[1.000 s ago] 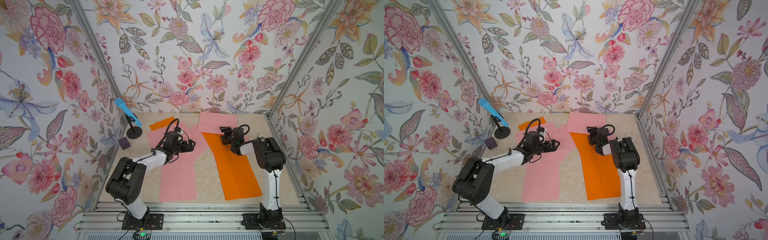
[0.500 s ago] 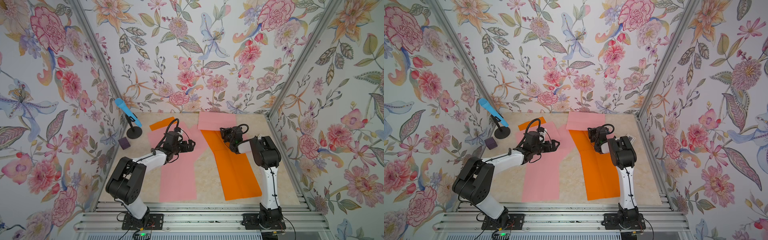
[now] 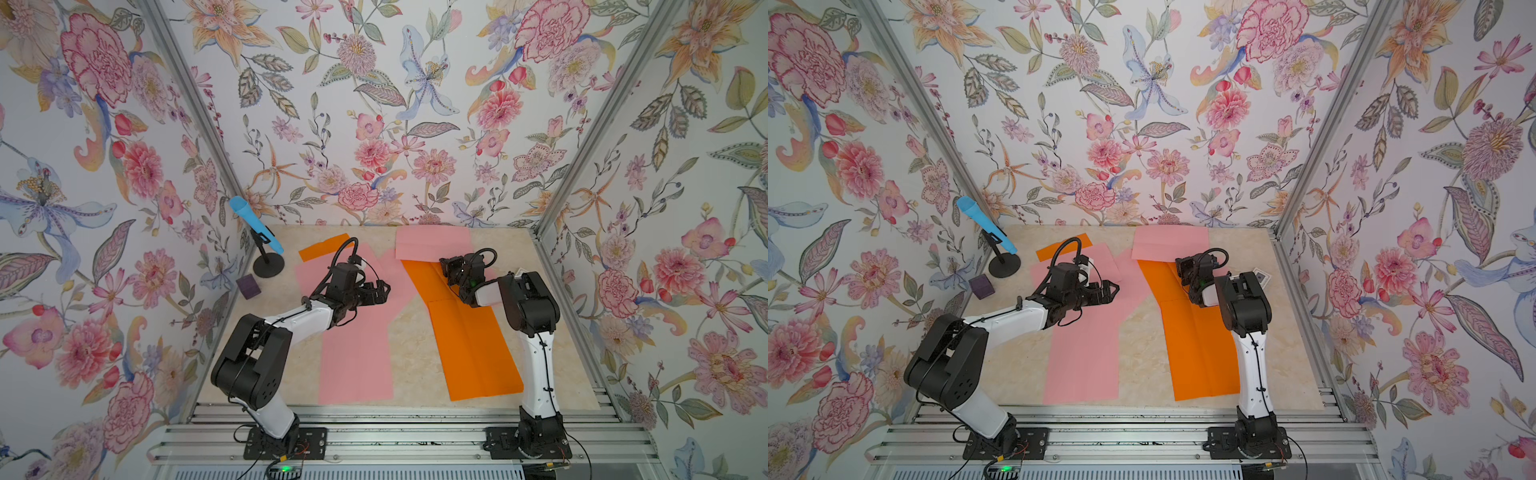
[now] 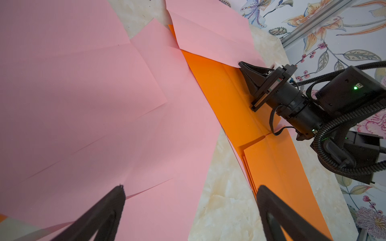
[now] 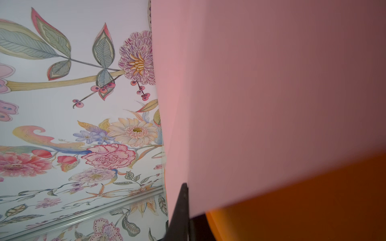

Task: Sort the scattered colored papers by color
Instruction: Pick up the colored paper.

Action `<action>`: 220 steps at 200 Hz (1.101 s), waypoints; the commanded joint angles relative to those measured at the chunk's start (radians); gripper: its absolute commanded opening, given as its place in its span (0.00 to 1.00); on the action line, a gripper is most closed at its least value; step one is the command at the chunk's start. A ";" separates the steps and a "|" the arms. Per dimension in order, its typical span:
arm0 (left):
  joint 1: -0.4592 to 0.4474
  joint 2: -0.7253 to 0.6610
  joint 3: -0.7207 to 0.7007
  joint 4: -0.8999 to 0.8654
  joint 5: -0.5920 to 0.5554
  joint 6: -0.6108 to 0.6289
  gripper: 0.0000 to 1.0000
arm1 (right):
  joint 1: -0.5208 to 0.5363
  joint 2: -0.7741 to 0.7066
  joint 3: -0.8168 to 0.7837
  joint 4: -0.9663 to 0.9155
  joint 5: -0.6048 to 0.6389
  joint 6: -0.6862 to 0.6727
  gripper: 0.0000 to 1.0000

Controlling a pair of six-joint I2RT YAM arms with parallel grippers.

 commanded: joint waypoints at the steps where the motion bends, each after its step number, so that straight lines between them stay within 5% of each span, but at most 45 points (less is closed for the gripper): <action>1: 0.010 -0.038 0.023 -0.035 -0.030 0.029 1.00 | -0.012 -0.086 0.063 -0.150 -0.104 -0.097 0.00; 66: 0.031 -0.145 -0.020 -0.072 -0.053 0.052 1.00 | 0.006 -0.191 0.325 -0.738 -0.341 -0.449 0.00; 132: 0.081 -0.339 -0.124 -0.142 -0.096 0.069 1.00 | 0.098 -0.182 0.618 -1.287 -0.412 -0.797 0.00; 180: 0.108 -0.507 -0.218 -0.187 -0.148 0.065 1.00 | 0.223 -0.233 0.674 -1.413 -0.504 -0.947 0.00; 220: 0.134 -0.563 -0.280 -0.189 -0.149 0.045 1.00 | 0.298 -0.319 0.697 -1.416 -0.456 -0.983 0.00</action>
